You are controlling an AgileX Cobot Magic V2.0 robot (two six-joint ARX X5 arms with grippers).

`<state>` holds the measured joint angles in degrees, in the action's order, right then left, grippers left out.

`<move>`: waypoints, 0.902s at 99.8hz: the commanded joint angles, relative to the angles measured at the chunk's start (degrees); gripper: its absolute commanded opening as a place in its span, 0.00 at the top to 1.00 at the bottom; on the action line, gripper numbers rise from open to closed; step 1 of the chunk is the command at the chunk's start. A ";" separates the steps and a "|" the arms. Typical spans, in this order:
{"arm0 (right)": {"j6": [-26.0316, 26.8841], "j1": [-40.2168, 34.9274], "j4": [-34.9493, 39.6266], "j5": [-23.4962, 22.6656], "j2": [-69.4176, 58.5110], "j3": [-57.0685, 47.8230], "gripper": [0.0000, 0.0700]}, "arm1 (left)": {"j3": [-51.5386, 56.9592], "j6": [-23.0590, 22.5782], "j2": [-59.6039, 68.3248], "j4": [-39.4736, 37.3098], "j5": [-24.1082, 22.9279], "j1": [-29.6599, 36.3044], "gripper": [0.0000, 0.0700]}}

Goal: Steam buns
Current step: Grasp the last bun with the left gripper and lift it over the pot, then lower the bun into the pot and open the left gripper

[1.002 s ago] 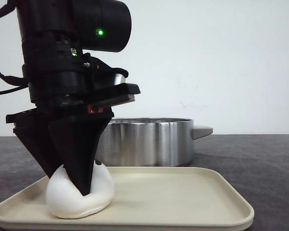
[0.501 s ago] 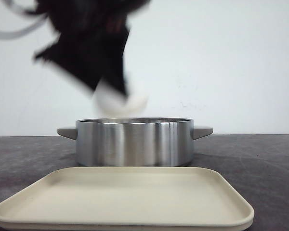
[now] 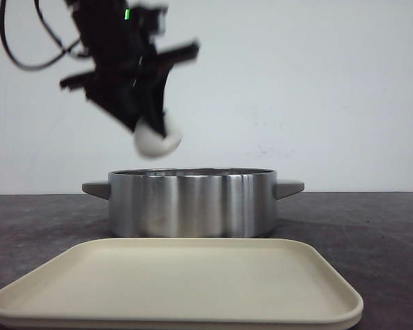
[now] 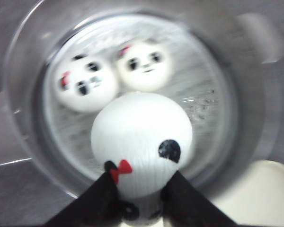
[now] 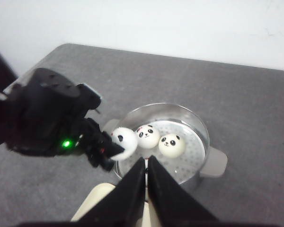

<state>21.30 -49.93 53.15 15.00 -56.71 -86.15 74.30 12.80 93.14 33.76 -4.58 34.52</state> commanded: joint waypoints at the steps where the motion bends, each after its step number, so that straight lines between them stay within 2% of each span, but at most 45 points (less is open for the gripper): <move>1: 0.59 -0.68 0.15 0.13 -0.52 -0.92 1.00 | 1.31 -0.79 2.21 -0.85 -0.15 -0.26 1.00; 27: 0.63 -0.68 1.62 2.01 -0.52 -0.90 1.00 | 1.31 -0.90 6.40 -4.35 -0.02 -1.51 1.00; 45: 0.79 -0.68 1.97 2.03 -0.52 -0.90 1.00 | 1.31 -2.95 6.58 -7.61 0.07 -1.53 1.00; 83: 1.07 -0.68 1.92 3.52 -0.55 -0.90 1.00 | 1.31 -5.29 8.17 -4.28 0.07 -1.68 1.00; 86: 1.20 -0.68 1.95 3.52 -0.55 -0.90 1.00 | 1.31 -5.29 8.41 -3.74 0.07 -1.70 0.99; 90: 1.27 -0.68 1.95 3.50 -0.55 -0.90 1.00 | 1.31 -5.27 8.74 -3.41 0.07 -1.75 0.92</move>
<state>21.50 -49.93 55.48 18.24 -56.71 -86.15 74.43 8.47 100.31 30.20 -4.54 32.62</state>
